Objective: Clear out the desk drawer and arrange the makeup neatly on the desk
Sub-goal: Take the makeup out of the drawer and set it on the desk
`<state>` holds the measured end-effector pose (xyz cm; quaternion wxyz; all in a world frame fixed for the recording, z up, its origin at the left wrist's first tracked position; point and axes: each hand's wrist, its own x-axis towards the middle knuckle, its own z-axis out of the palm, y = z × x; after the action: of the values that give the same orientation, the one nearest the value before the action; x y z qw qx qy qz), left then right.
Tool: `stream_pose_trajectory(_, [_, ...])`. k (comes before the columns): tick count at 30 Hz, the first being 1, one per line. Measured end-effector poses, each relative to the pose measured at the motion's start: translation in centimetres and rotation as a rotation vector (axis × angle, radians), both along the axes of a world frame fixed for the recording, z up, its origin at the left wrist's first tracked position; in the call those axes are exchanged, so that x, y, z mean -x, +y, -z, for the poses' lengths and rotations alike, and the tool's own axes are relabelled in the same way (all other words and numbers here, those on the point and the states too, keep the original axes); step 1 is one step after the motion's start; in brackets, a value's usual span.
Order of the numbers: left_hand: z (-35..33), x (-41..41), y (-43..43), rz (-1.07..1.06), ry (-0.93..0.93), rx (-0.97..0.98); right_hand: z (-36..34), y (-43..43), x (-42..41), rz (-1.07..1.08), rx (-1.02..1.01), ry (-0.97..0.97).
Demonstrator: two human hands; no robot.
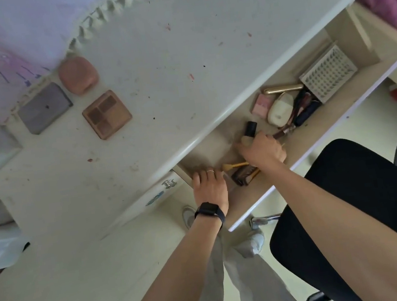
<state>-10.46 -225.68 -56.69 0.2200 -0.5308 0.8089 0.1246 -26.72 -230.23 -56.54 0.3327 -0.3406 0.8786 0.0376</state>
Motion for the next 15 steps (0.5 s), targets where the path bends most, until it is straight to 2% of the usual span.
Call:
stream_pose_trajectory(4, [-0.6, -0.1, -0.2, -0.014, 0.056, -0.069, 0.3, -0.4, 0.0, 0.054, -0.003, -0.039])
stream_pose_trajectory(7, [-1.5, -0.2, -0.8, -0.044, 0.139, -0.115, -0.4, -0.2, 0.2, 0.107, 0.076, -0.125])
stream_pose_trajectory(12, [-4.5, -1.3, -2.5, -0.257, 0.442, -0.268, -3.4, 2.0, 0.6, 0.242, 0.321, -0.255])
stream_pose_trajectory(15, [-8.1, -2.7, -3.5, -0.407, 0.69, -0.335, -6.5, 3.8, 0.1, 0.296, 0.403, -0.293])
